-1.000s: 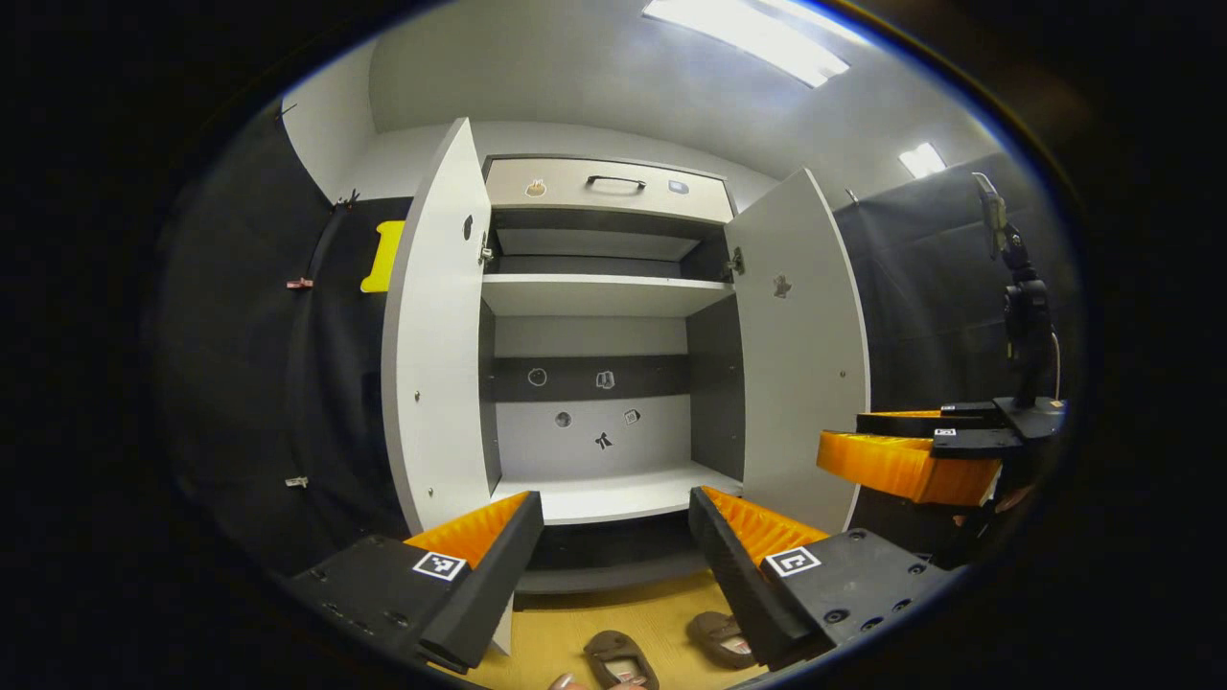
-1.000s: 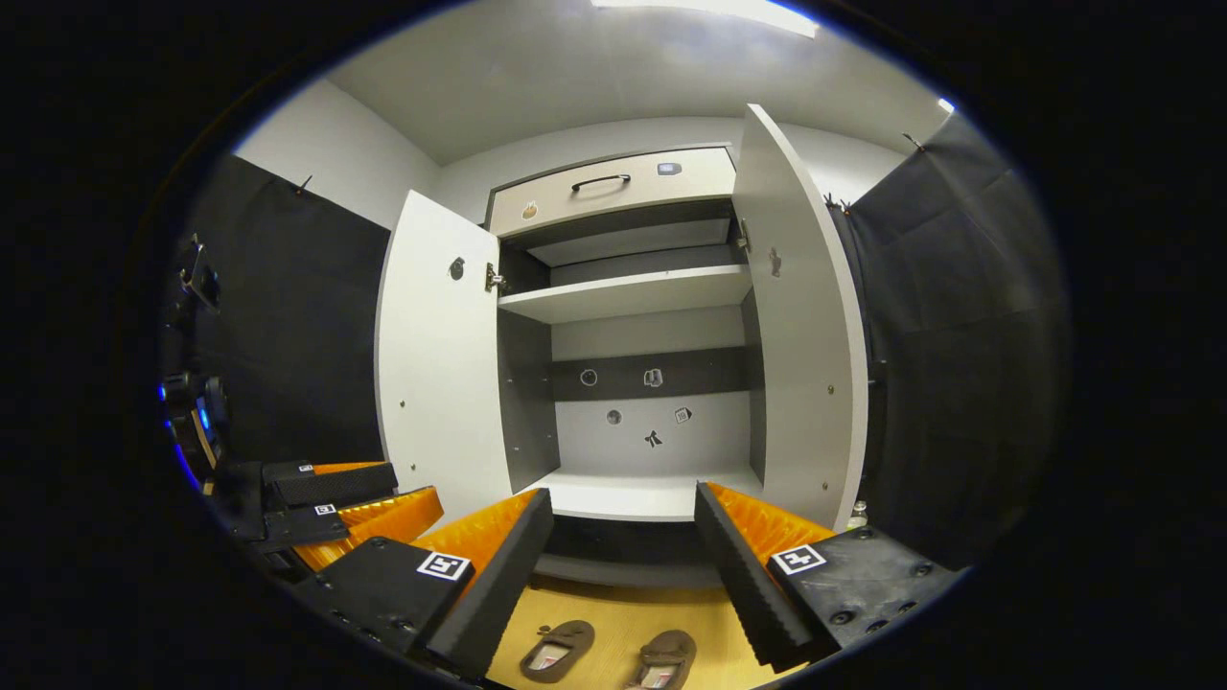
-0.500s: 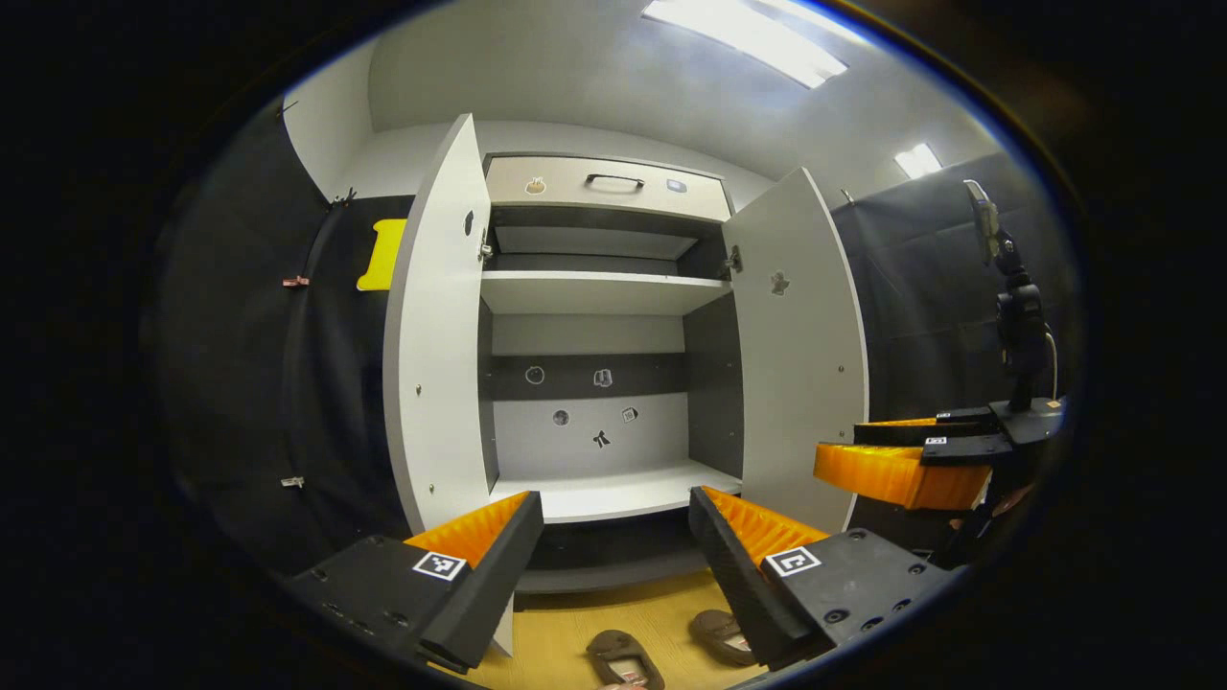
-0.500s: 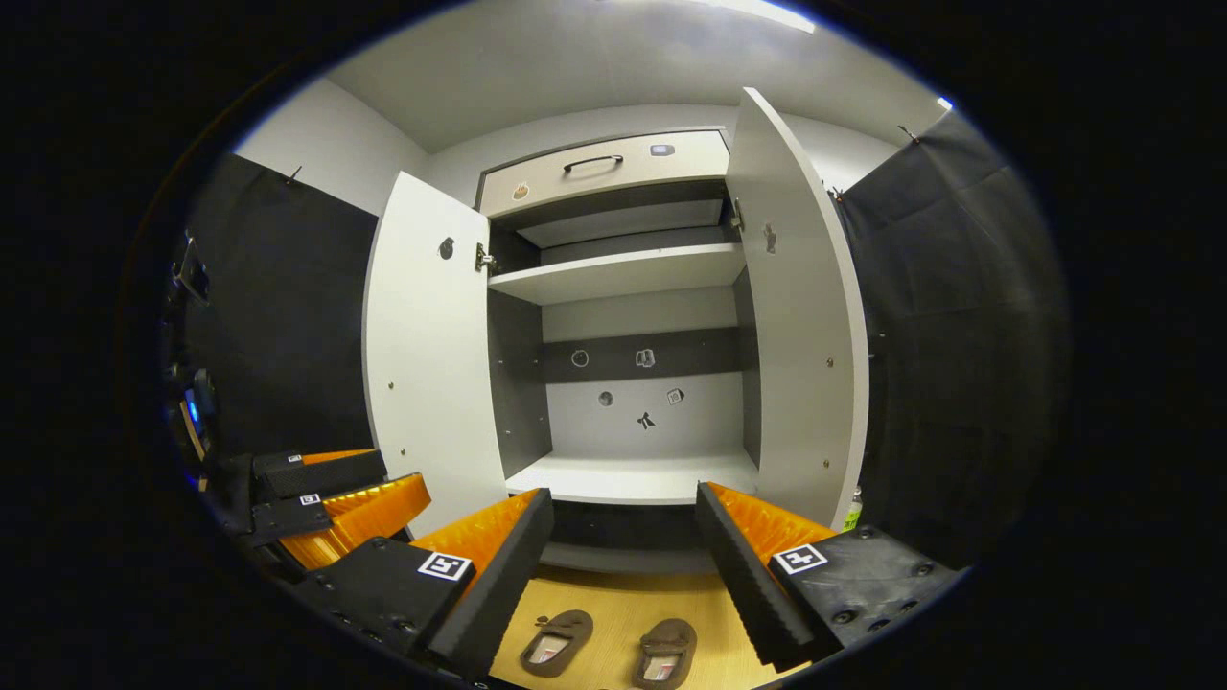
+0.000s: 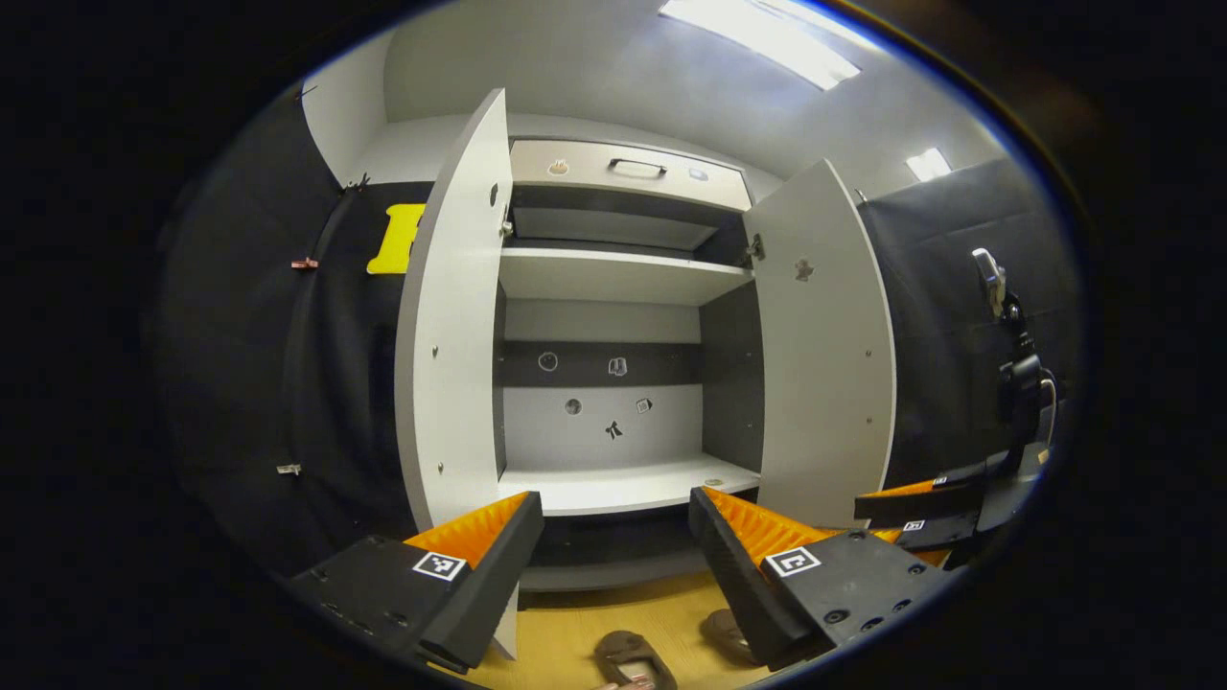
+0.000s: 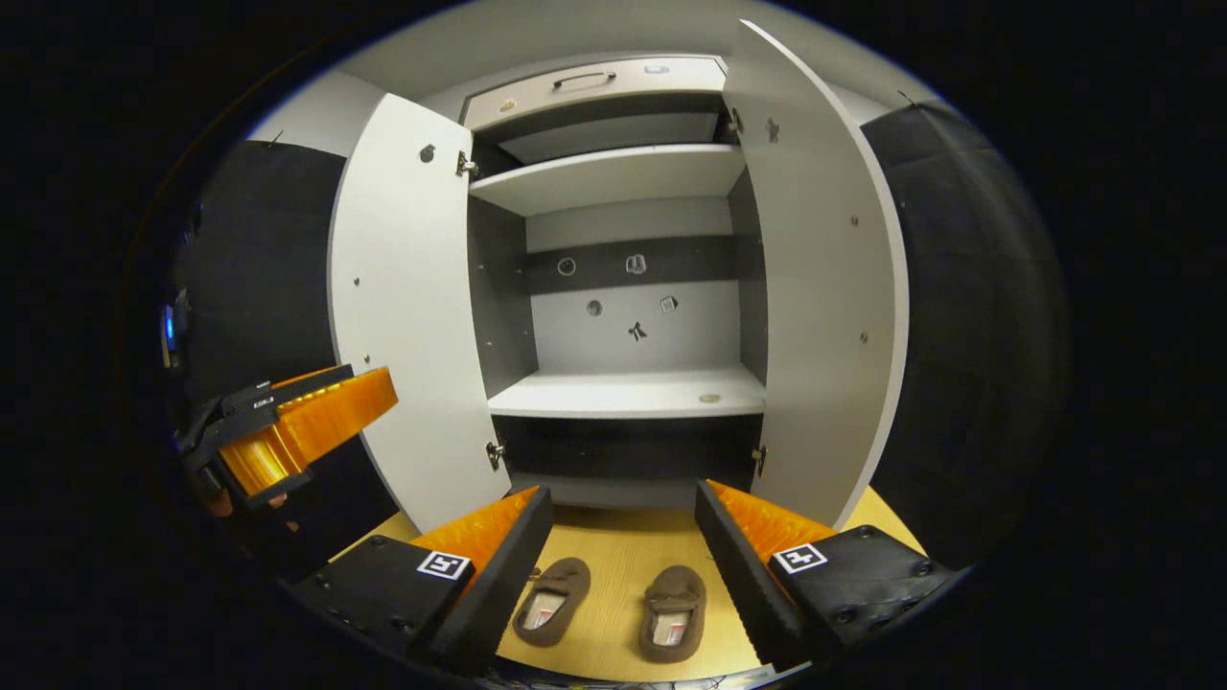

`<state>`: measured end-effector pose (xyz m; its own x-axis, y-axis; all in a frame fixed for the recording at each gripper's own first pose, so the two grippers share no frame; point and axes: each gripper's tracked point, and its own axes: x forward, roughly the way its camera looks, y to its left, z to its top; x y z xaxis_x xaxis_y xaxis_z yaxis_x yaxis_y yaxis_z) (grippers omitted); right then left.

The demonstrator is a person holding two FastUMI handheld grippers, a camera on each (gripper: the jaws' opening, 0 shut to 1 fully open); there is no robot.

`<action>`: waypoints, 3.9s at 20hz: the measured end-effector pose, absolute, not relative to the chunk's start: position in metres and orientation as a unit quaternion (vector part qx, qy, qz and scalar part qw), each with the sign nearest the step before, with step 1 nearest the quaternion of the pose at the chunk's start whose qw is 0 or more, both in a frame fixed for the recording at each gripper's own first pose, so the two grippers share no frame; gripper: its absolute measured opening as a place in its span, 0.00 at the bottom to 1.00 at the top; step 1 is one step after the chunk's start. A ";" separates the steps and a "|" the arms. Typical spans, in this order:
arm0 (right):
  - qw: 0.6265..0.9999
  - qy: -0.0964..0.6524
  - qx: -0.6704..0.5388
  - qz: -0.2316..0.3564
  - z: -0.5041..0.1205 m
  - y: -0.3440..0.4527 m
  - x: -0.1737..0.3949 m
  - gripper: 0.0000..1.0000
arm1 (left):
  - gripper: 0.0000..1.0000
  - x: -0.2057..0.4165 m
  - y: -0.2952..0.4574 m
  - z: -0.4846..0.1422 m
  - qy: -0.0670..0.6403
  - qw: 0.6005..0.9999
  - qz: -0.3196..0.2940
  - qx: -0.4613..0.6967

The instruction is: Grab one shoe with the right hand and put it into the shoe cabinet, grab the other shoe with the left hand and put it into the shoe cabinet; then close the right door with the right hand and the left door with the left hand.

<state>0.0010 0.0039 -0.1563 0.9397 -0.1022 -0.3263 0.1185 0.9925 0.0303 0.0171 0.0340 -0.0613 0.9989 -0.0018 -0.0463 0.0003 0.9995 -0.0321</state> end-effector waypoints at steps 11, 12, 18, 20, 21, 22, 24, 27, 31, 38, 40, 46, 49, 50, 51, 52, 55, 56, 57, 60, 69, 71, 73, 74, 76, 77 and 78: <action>0.944 0.313 0.074 -0.071 -0.340 -0.018 -0.015 0.94 | 0.97 0.050 0.022 -0.143 0.051 0.996 0.012 0.073; 0.939 0.326 0.080 -0.071 -0.358 -0.017 -0.019 0.88 | 0.96 0.052 0.018 -0.158 0.063 0.995 0.012 0.081; 0.922 0.369 0.082 -0.082 -0.441 -0.033 -0.021 0.84 | 0.95 0.053 -0.013 -0.224 0.105 0.994 -0.009 0.036; 0.920 0.375 0.079 -0.085 -0.460 -0.041 -0.015 0.84 | 0.96 0.055 -0.013 -0.237 0.112 0.993 -0.006 0.022; 0.919 0.378 0.077 -0.084 -0.469 -0.042 -0.011 0.84 | 0.96 0.058 -0.013 -0.243 0.114 0.993 -0.004 0.019; 0.919 0.378 0.075 -0.083 -0.477 -0.043 -0.006 0.84 | 0.96 0.060 -0.011 -0.249 0.119 0.993 -0.001 0.020; 0.919 0.380 0.068 -0.079 -0.487 -0.042 0.005 0.73 | 0.96 0.064 -0.009 -0.262 0.130 0.991 0.005 0.018; 0.918 0.385 0.059 -0.081 -0.502 -0.044 0.022 0.73 | 0.96 0.068 -0.006 -0.270 0.137 0.990 0.013 -0.002; 0.912 0.395 0.049 -0.097 -0.516 -0.055 0.041 0.67 | 0.96 0.073 0.002 -0.283 0.152 0.988 0.026 0.011; 0.907 0.407 0.037 -0.101 -0.522 -0.064 0.052 0.14 | 0.96 0.078 0.005 -0.290 0.165 0.986 0.035 -0.004; 0.907 0.411 0.030 -0.088 -0.522 -0.062 0.052 0.02 | 0.96 0.079 0.007 -0.289 0.165 0.986 0.039 -0.001; 0.929 0.362 0.040 -0.059 -0.455 -0.047 0.074 0.02 | 0.96 0.069 0.015 -0.260 0.156 0.987 0.047 -0.009; 0.950 0.307 0.032 -0.046 -0.382 -0.037 0.102 0.02 | 0.96 0.056 0.012 -0.228 0.141 0.989 0.044 -0.014; 0.957 0.284 0.030 -0.045 -0.354 -0.035 0.110 0.02 | 0.96 0.051 0.012 -0.215 0.134 0.990 0.042 -0.012; 0.964 0.262 0.026 -0.046 -0.326 -0.035 0.119 0.02 | 0.96 0.046 0.011 -0.203 0.128 0.991 0.040 -0.009; 0.969 0.240 0.022 -0.047 -0.299 -0.034 0.128 0.02 | 0.96 0.041 0.011 -0.191 0.122 0.992 0.039 -0.007; 0.981 0.189 0.022 -0.046 -0.225 -0.029 0.153 0.02 | 0.96 0.026 0.013 -0.161 0.107 0.993 0.037 -0.013; 0.983 0.176 0.023 -0.046 -0.206 -0.030 0.164 0.02 | 0.96 0.022 0.014 -0.154 0.107 0.993 0.038 -0.018; 0.984 0.167 0.023 -0.048 -0.185 -0.030 0.174 0.02 | 0.96 0.018 0.014 -0.148 0.109 0.993 0.038 -0.021; 0.989 0.139 0.008 -0.056 -0.129 -0.037 0.214 0.02 | 0.96 0.006 0.015 -0.136 0.114 0.992 0.040 -0.036; 0.986 0.150 0.025 -0.065 -0.071 -0.067 0.341 0.02 | 0.97 -0.004 0.018 -0.119 0.121 0.987 0.067 -0.078; 0.983 0.168 0.030 -0.073 -0.080 -0.079 0.373 0.02 | 0.95 -0.001 0.020 -0.118 0.121 0.987 0.079 -0.077; 0.979 0.185 0.042 -0.077 -0.094 -0.089 0.406 0.02 | 0.95 0.004 0.022 -0.118 0.122 0.986 0.092 -0.072; 0.976 0.197 0.054 -0.078 -0.104 -0.092 0.421 0.07 | 0.95 0.006 0.025 -0.118 0.125 0.985 0.099 -0.069; 0.969 0.220 0.075 -0.087 -0.129 -0.102 0.447 0.02 | 0.95 0.012 0.030 -0.120 0.128 0.983 0.113 -0.074; 0.965 0.232 0.075 -0.094 -0.143 -0.109 0.457 0.02 | 0.95 0.015 0.032 -0.121 0.130 0.981 0.119 -0.078; 0.963 0.242 0.071 -0.100 -0.158 -0.115 0.464 0.06 | 0.95 0.018 0.035 -0.122 0.132 0.980 0.127 -0.081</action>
